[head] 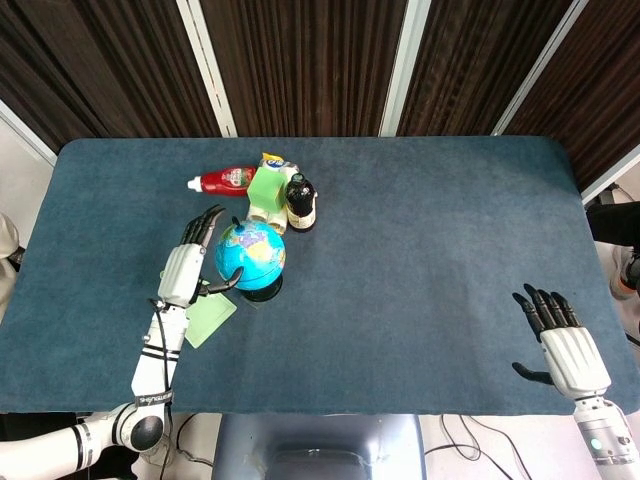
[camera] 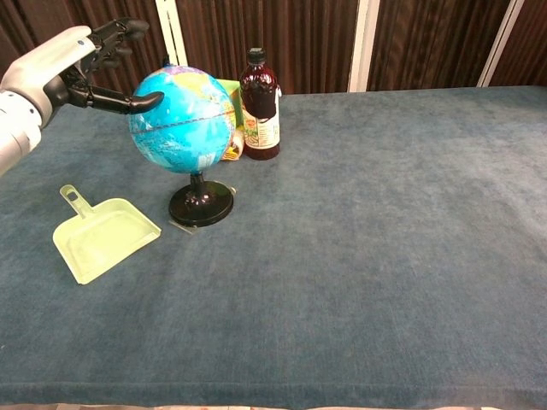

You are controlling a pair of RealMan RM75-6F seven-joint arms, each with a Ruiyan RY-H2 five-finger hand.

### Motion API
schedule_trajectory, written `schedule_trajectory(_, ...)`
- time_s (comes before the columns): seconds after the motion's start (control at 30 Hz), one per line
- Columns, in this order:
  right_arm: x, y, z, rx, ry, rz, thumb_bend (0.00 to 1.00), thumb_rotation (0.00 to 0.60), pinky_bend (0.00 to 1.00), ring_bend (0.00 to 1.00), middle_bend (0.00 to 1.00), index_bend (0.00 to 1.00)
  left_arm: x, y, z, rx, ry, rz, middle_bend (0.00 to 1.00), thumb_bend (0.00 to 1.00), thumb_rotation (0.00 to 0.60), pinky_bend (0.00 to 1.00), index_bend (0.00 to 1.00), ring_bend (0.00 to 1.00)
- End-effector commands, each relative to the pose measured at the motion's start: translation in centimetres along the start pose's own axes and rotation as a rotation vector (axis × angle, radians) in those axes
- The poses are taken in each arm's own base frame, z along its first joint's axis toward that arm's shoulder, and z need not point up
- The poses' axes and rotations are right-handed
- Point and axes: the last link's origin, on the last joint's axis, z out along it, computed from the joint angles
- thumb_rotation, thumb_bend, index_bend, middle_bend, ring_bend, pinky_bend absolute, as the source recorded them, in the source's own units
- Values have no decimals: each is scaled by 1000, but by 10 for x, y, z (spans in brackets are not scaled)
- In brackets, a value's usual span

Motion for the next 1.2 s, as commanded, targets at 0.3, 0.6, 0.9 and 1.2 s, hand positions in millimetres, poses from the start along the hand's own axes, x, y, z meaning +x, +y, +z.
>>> schedule_trajectory(0.3, 0, 0, -1, 1, 1, 0, 182, 600, 0, 0, 0, 0, 2, -8, 2, 26, -5, 11, 0, 288, 589, 0, 0, 0)
schedule_trajectory(0.6, 2, 0, -2, -1, 5, 2, 182, 600, 0, 0, 0, 0, 6, -19, 4, 46, 0, 38, 0, 295, 593, 0, 0, 0)
schedule_trajectory(0.9, 4, 2, -3, -10, 18, 6, 183, 600, 0, 0, 0, 0, 9, -34, 11, 80, -2, 45, 0, 296, 594, 0, 0, 0)
schedule_trajectory(1.2, 5, 4, -1, -22, 20, 7, 183, 600, 0, 0, 0, 0, 13, -48, 20, 132, 2, 43, 0, 297, 597, 3, 0, 0)
